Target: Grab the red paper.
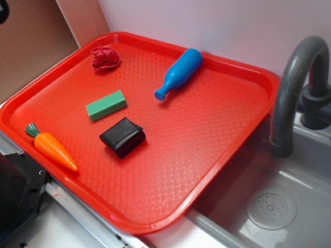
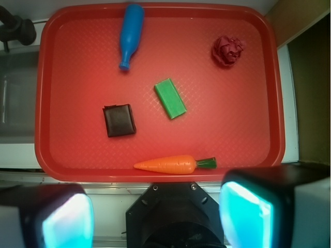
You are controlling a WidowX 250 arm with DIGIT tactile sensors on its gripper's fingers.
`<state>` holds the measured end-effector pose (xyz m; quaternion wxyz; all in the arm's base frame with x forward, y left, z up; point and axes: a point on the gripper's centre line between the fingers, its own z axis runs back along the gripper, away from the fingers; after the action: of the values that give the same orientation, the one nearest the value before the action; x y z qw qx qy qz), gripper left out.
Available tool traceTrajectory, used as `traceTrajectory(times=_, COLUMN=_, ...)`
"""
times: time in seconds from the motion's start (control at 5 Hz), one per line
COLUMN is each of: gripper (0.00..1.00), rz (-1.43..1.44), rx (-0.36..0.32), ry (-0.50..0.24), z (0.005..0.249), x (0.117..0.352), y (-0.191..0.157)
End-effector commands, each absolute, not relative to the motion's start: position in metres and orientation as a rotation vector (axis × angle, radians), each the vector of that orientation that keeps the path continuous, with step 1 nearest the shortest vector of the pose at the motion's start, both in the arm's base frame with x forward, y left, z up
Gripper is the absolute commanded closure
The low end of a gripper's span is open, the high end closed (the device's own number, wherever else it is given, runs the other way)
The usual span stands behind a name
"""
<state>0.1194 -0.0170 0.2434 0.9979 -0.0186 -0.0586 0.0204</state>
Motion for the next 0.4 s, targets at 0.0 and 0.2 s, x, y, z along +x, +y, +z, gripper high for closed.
traceTrajectory(times=0.0, gripper=0.00, rz=0.041, rx=-0.037, ry=-0.117, z=0.243, x=0.119, y=-0.017)
traceTrajectory(times=0.2, gripper=0.00, rz=0.291, rx=-0.055, ry=-0.171, z=0.236, x=0.138, y=0.001)
